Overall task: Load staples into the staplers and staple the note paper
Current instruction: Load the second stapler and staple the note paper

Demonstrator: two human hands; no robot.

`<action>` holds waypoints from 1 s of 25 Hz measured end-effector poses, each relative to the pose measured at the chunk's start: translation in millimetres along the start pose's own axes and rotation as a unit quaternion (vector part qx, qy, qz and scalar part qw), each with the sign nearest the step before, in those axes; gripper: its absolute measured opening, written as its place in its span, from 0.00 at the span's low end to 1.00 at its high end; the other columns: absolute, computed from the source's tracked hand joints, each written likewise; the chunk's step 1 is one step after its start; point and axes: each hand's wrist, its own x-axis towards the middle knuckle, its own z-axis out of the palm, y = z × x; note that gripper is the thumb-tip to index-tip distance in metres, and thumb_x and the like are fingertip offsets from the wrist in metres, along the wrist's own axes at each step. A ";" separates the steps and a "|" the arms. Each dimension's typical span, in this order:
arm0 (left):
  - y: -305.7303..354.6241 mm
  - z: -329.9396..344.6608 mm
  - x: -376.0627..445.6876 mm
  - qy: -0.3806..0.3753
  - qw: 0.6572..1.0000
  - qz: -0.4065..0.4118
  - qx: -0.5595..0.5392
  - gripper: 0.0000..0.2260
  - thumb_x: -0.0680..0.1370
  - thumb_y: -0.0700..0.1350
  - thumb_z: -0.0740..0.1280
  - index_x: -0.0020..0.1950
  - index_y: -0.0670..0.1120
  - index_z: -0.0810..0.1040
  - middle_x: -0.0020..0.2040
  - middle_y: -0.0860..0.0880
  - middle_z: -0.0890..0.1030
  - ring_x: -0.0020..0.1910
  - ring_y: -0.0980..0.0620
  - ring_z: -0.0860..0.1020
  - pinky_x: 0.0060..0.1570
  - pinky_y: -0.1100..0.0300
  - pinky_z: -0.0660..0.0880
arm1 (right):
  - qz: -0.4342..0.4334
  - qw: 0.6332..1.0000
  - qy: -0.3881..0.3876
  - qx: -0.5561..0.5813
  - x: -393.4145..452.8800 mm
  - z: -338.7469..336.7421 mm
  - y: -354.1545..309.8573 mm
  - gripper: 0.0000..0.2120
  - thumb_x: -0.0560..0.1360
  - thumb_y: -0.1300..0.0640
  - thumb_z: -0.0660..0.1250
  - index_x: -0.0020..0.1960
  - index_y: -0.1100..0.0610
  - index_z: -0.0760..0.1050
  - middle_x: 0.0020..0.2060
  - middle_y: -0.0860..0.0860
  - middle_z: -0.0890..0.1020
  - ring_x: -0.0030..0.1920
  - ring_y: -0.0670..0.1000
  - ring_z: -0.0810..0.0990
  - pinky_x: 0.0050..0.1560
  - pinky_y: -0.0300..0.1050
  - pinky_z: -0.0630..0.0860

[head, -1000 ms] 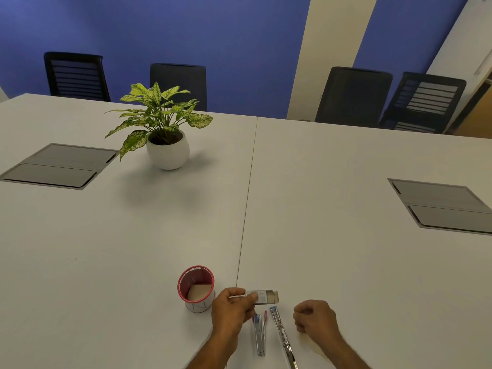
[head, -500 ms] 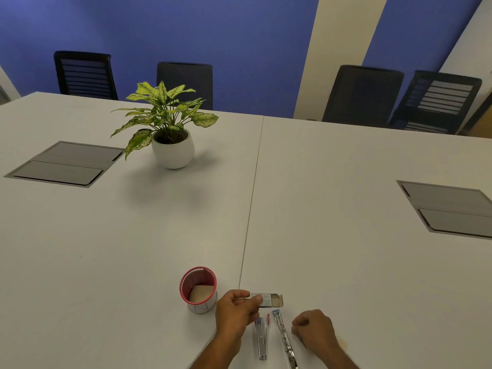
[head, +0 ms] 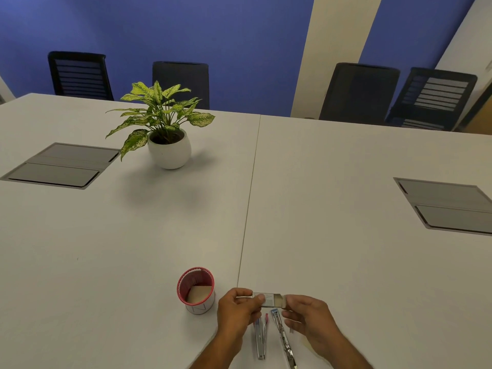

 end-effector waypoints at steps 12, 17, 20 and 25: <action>-0.3 1.6 -3.1 -0.017 1.000 0.016 0.017 0.12 0.70 0.38 0.78 0.51 0.40 0.81 0.41 0.42 0.86 0.41 0.44 0.86 0.41 0.56 0.83 | -0.083 0.995 0.042 -0.041 -6.4 11.0 -1.1 0.03 0.71 0.67 0.75 0.43 0.67 0.83 0.37 0.62 0.86 0.35 0.56 0.86 0.35 0.45 0.82; 0.2 1.7 -2.8 -0.011 0.998 0.031 0.059 0.09 0.71 0.38 0.77 0.50 0.43 0.84 0.40 0.47 0.87 0.41 0.49 0.85 0.37 0.63 0.80 | -0.106 0.992 0.048 -0.039 -6.6 11.7 -1.2 0.01 0.70 0.68 0.75 0.41 0.66 0.84 0.38 0.62 0.87 0.34 0.55 0.85 0.36 0.44 0.82; 0.9 5.9 -4.2 -0.015 0.997 0.039 0.069 0.10 0.71 0.38 0.78 0.50 0.44 0.85 0.40 0.47 0.87 0.40 0.50 0.85 0.37 0.63 0.80 | -0.111 0.992 0.045 -0.048 -7.1 14.6 -1.2 0.01 0.70 0.67 0.76 0.40 0.64 0.85 0.38 0.62 0.87 0.35 0.55 0.85 0.38 0.46 0.82; 2.3 8.3 -1.8 -0.017 0.995 0.045 0.083 0.11 0.70 0.39 0.78 0.52 0.44 0.85 0.41 0.47 0.87 0.41 0.49 0.85 0.39 0.61 0.81 | -0.105 0.992 0.040 -0.048 -8.3 16.4 -2.7 0.01 0.70 0.65 0.76 0.40 0.62 0.86 0.38 0.58 0.87 0.38 0.53 0.86 0.38 0.46 0.82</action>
